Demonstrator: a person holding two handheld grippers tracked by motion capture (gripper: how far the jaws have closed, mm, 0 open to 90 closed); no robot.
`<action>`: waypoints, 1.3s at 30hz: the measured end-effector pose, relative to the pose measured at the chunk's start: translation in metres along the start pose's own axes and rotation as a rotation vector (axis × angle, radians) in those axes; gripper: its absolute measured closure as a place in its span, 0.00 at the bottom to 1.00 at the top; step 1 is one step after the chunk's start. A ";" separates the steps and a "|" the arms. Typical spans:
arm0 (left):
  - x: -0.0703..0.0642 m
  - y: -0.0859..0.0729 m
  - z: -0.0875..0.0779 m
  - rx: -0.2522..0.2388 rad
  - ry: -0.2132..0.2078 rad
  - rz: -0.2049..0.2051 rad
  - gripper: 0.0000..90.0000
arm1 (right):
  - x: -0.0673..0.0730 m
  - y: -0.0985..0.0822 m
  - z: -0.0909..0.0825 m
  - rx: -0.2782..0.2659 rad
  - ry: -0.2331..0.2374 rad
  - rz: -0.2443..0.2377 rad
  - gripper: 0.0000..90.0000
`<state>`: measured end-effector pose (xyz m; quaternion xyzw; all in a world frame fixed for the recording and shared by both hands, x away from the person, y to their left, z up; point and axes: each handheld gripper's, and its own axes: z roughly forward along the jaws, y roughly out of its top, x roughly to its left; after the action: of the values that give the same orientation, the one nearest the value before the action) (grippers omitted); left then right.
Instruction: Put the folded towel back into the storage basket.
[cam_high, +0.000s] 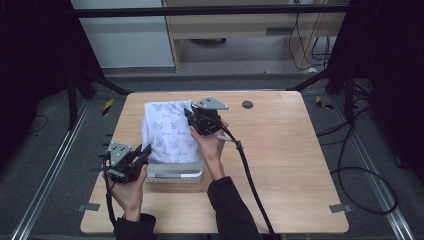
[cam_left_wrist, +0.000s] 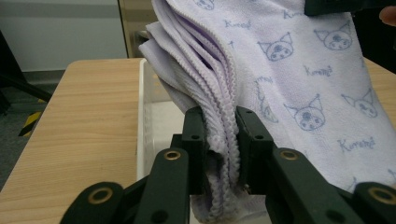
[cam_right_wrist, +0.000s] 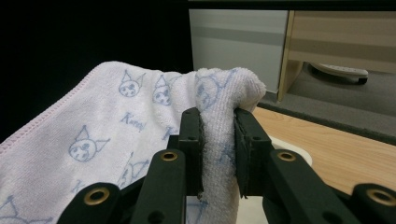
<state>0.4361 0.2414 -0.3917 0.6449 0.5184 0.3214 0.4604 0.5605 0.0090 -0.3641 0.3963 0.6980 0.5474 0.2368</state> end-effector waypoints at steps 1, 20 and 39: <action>0.001 -0.001 0.001 0.004 0.003 -0.001 0.82 | 0.000 0.000 0.000 0.000 0.000 0.000 0.84; 0.009 -0.018 0.022 0.068 0.020 -0.003 0.82 | -0.005 -0.023 0.026 0.072 -0.019 0.014 0.84; 0.011 -0.035 0.041 0.135 0.036 0.009 0.82 | -0.013 -0.049 0.046 0.154 -0.044 0.017 0.83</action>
<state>0.4626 0.2426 -0.4406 0.6709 0.5442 0.2996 0.4050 0.5887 0.0212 -0.4252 0.4309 0.7294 0.4852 0.2162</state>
